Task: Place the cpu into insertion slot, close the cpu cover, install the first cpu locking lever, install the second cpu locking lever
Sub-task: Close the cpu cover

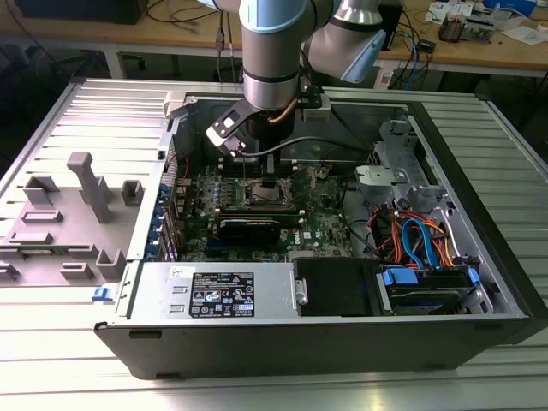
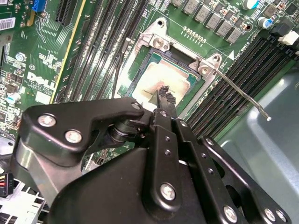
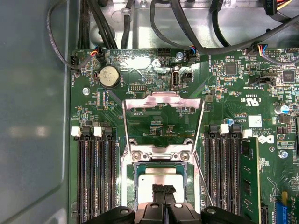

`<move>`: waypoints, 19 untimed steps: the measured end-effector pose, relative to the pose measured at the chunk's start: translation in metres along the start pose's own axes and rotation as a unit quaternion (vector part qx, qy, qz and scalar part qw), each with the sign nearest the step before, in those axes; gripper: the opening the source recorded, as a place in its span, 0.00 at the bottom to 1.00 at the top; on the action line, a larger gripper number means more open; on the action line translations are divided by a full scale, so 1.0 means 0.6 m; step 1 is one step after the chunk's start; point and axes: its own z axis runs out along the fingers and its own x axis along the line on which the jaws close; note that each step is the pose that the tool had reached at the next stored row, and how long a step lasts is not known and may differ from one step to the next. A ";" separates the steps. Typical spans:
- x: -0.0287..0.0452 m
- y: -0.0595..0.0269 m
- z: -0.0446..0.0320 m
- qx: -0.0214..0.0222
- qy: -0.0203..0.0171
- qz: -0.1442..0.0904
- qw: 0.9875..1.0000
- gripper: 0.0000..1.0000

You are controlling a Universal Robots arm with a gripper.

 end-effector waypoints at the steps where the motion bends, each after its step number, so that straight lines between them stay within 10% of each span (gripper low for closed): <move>1: 0.000 0.000 0.000 0.000 0.000 0.000 1.000 0.11; 19: 0.000 0.001 -0.012 0.000 -0.001 0.000 1.000 0.11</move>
